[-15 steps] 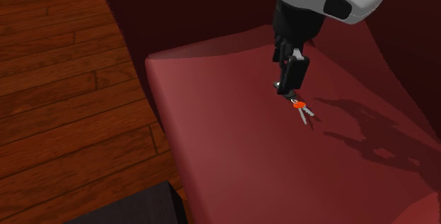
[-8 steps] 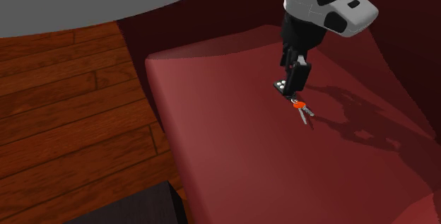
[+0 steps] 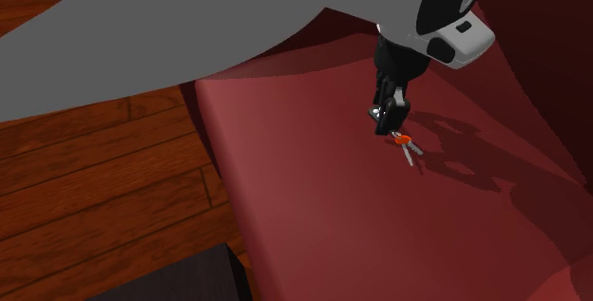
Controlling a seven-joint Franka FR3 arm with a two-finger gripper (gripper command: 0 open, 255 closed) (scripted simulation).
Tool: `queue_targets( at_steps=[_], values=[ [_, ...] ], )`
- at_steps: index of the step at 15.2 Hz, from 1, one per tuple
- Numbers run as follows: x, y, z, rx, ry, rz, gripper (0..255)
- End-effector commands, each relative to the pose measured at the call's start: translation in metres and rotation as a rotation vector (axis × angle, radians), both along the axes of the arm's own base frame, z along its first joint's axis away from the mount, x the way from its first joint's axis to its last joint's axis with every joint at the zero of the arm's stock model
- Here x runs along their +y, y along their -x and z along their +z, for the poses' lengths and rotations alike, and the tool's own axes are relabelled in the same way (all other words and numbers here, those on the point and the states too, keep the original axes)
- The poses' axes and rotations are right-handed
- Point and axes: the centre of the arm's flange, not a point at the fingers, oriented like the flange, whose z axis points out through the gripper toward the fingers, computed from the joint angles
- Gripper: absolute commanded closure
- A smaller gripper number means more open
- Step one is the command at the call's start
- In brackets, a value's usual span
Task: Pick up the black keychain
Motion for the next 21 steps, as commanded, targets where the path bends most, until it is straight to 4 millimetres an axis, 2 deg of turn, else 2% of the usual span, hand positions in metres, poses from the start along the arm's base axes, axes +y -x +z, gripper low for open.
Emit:
queue_targets(
  at_steps=[1, 7, 21],
  values=[
    [0.000, 0.000, 0.000, 0.000, 0.000, 0.000, 255],
    [0.000, 0.000, 0.000, 0.000, 0.000, 0.000, 255],
    [0.000, 0.000, 0.074, 0.000, 0.000, 0.000, 255]
  ],
)
